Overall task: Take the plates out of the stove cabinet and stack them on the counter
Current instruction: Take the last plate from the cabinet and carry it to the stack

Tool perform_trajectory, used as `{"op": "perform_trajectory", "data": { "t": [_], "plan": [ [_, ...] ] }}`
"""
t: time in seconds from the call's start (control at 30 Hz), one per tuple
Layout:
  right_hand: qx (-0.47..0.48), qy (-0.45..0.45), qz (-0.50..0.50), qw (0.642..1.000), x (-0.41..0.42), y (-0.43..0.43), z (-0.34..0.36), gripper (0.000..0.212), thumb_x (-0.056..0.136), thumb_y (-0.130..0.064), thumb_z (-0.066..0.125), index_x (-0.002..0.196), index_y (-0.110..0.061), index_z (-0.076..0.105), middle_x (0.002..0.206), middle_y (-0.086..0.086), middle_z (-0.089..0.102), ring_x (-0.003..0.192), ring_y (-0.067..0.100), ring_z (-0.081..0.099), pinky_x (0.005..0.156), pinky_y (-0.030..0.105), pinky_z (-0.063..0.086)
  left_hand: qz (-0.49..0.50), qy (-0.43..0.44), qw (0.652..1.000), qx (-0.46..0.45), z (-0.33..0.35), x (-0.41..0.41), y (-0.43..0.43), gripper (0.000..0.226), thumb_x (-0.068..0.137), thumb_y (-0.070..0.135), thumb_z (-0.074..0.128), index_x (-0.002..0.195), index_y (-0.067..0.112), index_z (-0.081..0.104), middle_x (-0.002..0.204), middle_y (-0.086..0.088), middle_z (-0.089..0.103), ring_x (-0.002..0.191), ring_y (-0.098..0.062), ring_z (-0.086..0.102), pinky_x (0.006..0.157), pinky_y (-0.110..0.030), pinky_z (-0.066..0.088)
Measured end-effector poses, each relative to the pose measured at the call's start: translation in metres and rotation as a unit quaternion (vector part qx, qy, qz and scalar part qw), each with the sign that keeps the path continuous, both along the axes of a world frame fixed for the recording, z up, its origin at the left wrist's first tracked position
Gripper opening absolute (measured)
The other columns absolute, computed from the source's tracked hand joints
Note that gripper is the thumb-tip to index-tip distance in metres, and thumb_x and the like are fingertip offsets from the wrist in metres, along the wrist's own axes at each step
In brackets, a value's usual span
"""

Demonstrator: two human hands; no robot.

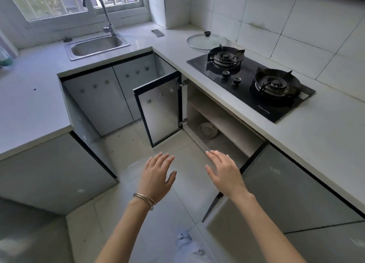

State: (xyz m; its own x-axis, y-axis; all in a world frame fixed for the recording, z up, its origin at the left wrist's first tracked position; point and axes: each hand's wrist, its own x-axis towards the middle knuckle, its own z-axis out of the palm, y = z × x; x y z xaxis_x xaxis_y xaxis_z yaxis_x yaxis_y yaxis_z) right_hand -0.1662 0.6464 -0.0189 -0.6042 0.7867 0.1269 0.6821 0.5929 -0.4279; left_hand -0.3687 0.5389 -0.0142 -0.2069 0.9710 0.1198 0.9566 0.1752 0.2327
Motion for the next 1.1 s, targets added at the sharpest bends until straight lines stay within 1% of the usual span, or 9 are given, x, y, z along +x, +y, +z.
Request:
{"op": "perform_trajectory", "data": {
  "t": [0.13,0.33,0.53,0.63,0.77,0.83,0.97,1.03,1.1],
  "plan": [
    [-0.014,0.000,-0.011,1.000,-0.038,0.049,-0.002,0.051,0.091,-0.038,0.034,0.138,-0.019,0.041,0.140,-0.002,0.045,0.133,0.011,0.034,0.113,0.034,0.017,0.001,-0.001,1.000,0.017,0.008,-0.039,0.053,0.052,0.086,0.045,0.035,0.122,0.016,0.058,0.122,-0.003,0.062,0.118,-0.025,0.055,0.100,-0.043,0.037],
    [-0.010,0.004,-0.020,1.000,-0.084,0.098,0.000,0.046,0.092,-0.033,0.041,0.135,-0.016,0.045,0.136,0.002,0.050,0.129,0.016,0.041,0.111,0.037,0.022,-0.018,-0.006,1.000,0.019,0.002,-0.086,0.111,0.052,0.086,0.045,0.036,0.124,0.017,0.056,0.123,-0.002,0.061,0.119,-0.023,0.053,0.101,-0.042,0.037],
    [-0.018,-0.016,-0.055,0.998,-0.123,0.128,-0.007,0.056,0.089,-0.042,0.028,0.135,-0.016,0.045,0.136,0.003,0.050,0.129,0.017,0.041,0.110,0.036,0.023,-0.065,-0.011,0.998,0.017,-0.007,-0.132,0.166,0.051,0.086,0.045,0.036,0.123,0.017,0.057,0.123,-0.003,0.061,0.119,-0.024,0.054,0.099,-0.044,0.042],
    [-0.018,-0.017,-0.082,0.996,-0.152,0.140,-0.015,0.057,0.088,-0.043,0.026,0.134,-0.015,0.046,0.135,0.003,0.051,0.128,0.019,0.043,0.109,0.036,0.024,-0.099,-0.016,0.995,0.004,-0.015,-0.160,0.191,0.051,0.085,0.044,0.036,0.122,0.016,0.058,0.122,-0.003,0.062,0.117,-0.025,0.055,0.097,-0.045,0.045],
    [-0.039,-0.013,-0.132,0.990,-0.195,0.157,-0.015,0.048,0.091,-0.032,0.040,0.136,-0.016,0.043,0.138,0.002,0.048,0.130,0.017,0.039,0.111,0.033,0.021,-0.151,-0.009,0.989,-0.001,-0.022,-0.209,0.230,0.051,0.086,0.044,0.036,0.122,0.017,0.057,0.122,-0.003,0.061,0.118,-0.025,0.054,0.098,-0.044,0.045],
    [-0.039,-0.004,-0.161,0.986,-0.216,0.165,-0.012,0.048,0.090,-0.030,0.042,0.135,-0.014,0.045,0.136,0.004,0.049,0.128,0.020,0.042,0.109,0.033,0.023,-0.180,-0.002,0.984,-0.005,-0.020,-0.234,0.252,0.051,0.086,0.045,0.034,0.123,0.017,0.057,0.123,-0.002,0.061,0.119,-0.026,0.053,0.099,-0.044,0.044],
    [-0.041,-0.004,-0.235,0.971,-0.250,0.177,-0.006,0.051,0.089,-0.037,0.036,0.133,-0.014,0.048,0.134,0.005,0.052,0.126,0.021,0.045,0.108,0.034,0.027,-0.248,0.009,0.969,-0.002,-0.013,-0.271,0.296,0.052,0.086,0.045,0.033,0.123,0.018,0.056,0.123,-0.001,0.061,0.118,-0.024,0.054,0.100,-0.043,0.041],
    [-0.039,-0.007,-0.258,0.965,-0.263,0.186,-0.005,0.057,0.086,-0.041,0.029,0.132,-0.014,0.050,0.132,0.005,0.054,0.124,0.022,0.047,0.107,0.035,0.029,-0.280,0.018,0.960,0.001,-0.015,-0.283,0.317,0.051,0.085,0.045,0.035,0.122,0.019,0.057,0.122,0.000,0.061,0.116,-0.023,0.055,0.099,-0.042,0.042],
    [-0.038,-0.013,-0.271,0.962,-0.272,0.195,-0.006,0.058,0.085,-0.041,0.028,0.130,-0.014,0.051,0.130,0.006,0.055,0.122,0.022,0.049,0.106,0.036,0.031,-0.301,0.018,0.954,-0.004,-0.018,-0.292,0.336,0.051,0.085,0.045,0.035,0.121,0.018,0.057,0.121,0.000,0.062,0.114,-0.023,0.057,0.098,-0.042,0.043]
  ]
}}
